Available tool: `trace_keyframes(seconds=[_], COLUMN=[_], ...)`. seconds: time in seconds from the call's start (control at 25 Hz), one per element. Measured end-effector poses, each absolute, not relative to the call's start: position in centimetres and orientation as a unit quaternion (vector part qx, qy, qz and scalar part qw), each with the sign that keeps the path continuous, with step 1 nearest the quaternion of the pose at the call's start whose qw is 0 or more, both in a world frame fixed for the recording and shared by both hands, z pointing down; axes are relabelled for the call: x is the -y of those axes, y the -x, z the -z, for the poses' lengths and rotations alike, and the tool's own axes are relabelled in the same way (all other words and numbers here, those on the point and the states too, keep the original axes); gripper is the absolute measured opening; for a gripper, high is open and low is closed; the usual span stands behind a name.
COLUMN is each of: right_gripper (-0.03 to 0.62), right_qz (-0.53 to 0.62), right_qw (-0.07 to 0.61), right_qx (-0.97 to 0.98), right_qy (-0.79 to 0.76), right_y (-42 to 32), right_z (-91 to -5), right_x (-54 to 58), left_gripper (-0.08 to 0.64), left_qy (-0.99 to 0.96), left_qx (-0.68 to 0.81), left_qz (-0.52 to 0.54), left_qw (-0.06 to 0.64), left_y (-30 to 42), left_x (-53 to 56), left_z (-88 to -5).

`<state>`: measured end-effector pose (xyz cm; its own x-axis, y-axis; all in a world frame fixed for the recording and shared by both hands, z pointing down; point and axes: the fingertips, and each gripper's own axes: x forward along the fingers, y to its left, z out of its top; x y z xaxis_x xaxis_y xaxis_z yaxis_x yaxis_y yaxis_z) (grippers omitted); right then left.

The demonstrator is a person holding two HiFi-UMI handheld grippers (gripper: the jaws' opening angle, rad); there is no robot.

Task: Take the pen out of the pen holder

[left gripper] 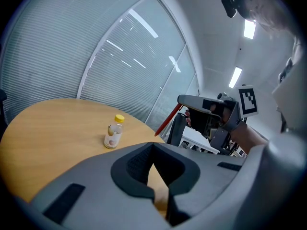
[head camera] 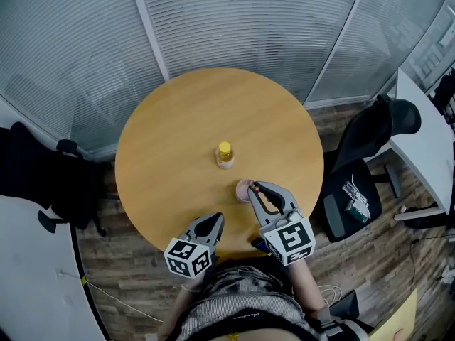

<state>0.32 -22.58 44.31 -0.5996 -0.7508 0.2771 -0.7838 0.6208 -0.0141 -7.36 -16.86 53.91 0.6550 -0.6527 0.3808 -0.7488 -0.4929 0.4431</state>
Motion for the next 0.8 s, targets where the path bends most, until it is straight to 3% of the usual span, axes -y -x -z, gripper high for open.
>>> trace_keyframes(seconds=[0.8], right_gripper=[0.060], right_qz=[-0.075], right_qw=[0.125], right_qx=[0.893], right_qy=[-0.425], right_y=[-1.26], right_z=[-44.73], right_x=[22.93], left_gripper=[0.005], left_qy=[-0.860], left_qx=[0.403], left_qz=[-0.081], left_qw=[0.302], left_y=[6.55], left_x=[16.13], left_z=[-53.76])
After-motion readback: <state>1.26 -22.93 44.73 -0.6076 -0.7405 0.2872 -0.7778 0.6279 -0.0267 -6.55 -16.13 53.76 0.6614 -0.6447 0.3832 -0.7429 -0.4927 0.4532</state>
